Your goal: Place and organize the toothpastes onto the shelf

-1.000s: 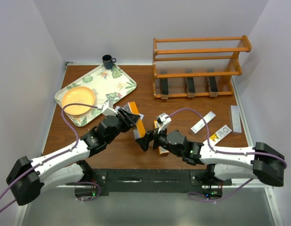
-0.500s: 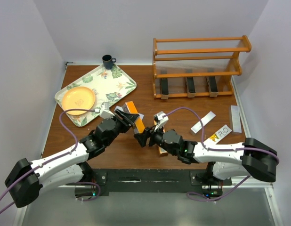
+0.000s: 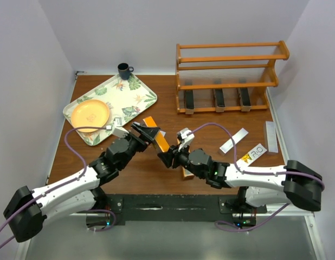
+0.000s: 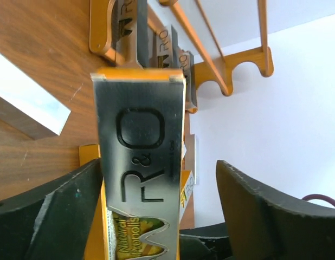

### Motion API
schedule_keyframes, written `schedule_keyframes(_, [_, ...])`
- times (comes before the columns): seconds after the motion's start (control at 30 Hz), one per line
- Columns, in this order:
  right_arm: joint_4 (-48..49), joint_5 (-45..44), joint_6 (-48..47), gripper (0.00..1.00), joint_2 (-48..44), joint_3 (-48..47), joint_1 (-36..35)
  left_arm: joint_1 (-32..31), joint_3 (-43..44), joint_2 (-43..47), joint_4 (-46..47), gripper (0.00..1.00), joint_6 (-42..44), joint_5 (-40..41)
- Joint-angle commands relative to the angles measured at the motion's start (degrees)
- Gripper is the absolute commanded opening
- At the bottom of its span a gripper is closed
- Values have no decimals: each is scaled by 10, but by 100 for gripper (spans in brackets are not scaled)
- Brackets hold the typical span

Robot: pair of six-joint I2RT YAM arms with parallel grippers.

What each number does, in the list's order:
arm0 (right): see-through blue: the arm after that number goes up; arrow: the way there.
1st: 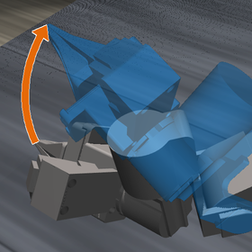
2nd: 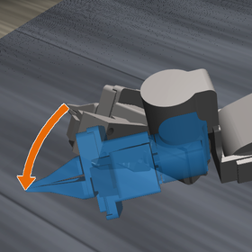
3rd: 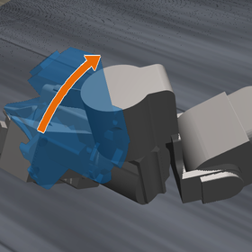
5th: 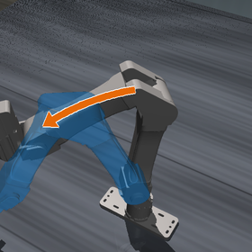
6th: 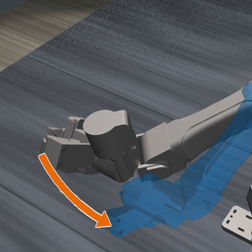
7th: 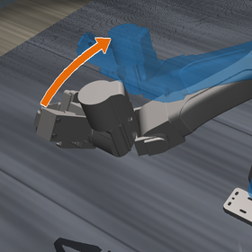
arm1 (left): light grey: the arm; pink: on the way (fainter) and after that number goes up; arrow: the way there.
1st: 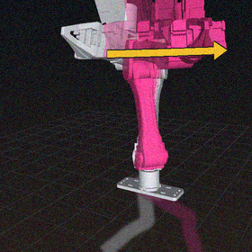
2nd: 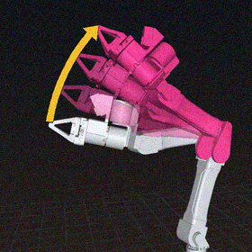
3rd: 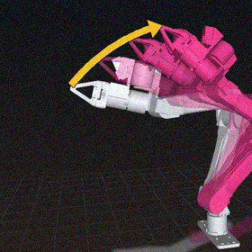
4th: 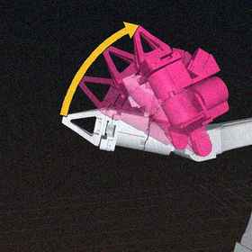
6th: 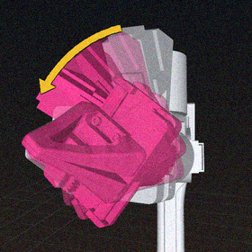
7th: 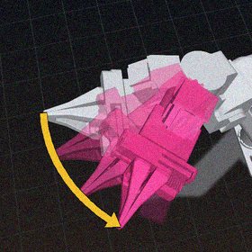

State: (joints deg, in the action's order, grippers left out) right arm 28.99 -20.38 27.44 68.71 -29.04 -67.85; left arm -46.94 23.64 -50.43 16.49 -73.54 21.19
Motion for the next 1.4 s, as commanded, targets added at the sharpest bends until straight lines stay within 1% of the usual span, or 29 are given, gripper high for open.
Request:
schedule_keyframes(0.0, [-59,-39,-48,16,-57,-26,-1,2,28,43,-23,94,58,57])
schedule_keyframes(0.13, [-145,-65,-73,16,-92,-41,12,2,73,81,-102,97,154,112])
schedule_keyframes(0.17, [-163,-69,-77,16,-99,-44,17,4,94,89,-135,97,174,125])
schedule_keyframes(0.2, [-200,-74,-80,15,-113,-51,29,4,105,102,-152,97,211,149])
schedule_keyframes(0.23, [-216,-77,-82,15,-119,-56,35,4,117,109,-164,97,231,161])
schedule_keyframes(0.27, [-233,-82,-90,15,-125,-60,43,4,138,116,-204,97,252,183])
schedule_keyframes(0.3, [-266,-84,-93,15,-136,-71,56,5,149,126,-218,98,294,193])
schedule_keyframes(0.37, [-288,-95,-102,15,-144,-82,71,6,182,135,-252,98,331,220])
schedule_keyframes(0.4, [-326,-98,-105,15,-147,-94,88,6,192,140,-257,98,372,225])
schedule_keyframes(0.47, [-365,-109,-112,15,-150,-110,110,7,220,140,-277,98,411,235])
schedule_keyframes(0.5, [-376,-113,-115,15,-148,-127,118,7,229,137,-283,99,445,239])
schedule_keyframes(0.57, [-408,-122,-125,15,-140,-145,140,7,251,128,-292,99,484,241])
schedule_keyframes(0.7, [-449,-128,-141,15,-112,-214,182,10,272,91,-299,99,575,229])
schedule_keyframes(0.8, [-455,-125,-158,15,-82,-258,210,16,271,66,-298,99,611,221])
schedule_keyframes(0.87, [-469,-110,-165,15,-47,-289,241,31,263,54,-295,99,617,205])
schedule_keyframes(0.9, [-473,-105,-165,15,-32,-318,250,38,258,46,-293,99,615,197])
schedule_keyframes(1.07, [-469,-63,-164,15,44,-405,308,102,223,36,-286,99,607,137])
schedule_keyframes(1.2, [-453,-30,-155,15,124,-456,347,107,217,35,-285,99,615,149])
schedule_keyframes(1.27, [-433,-22,-155,15,144,-472,360,106,215,38,-284,99,617,155])
schedule_keyframes(1.37, [-429,-10,-156,15,195,-528,378,109,213,41,-282,99,619,158])
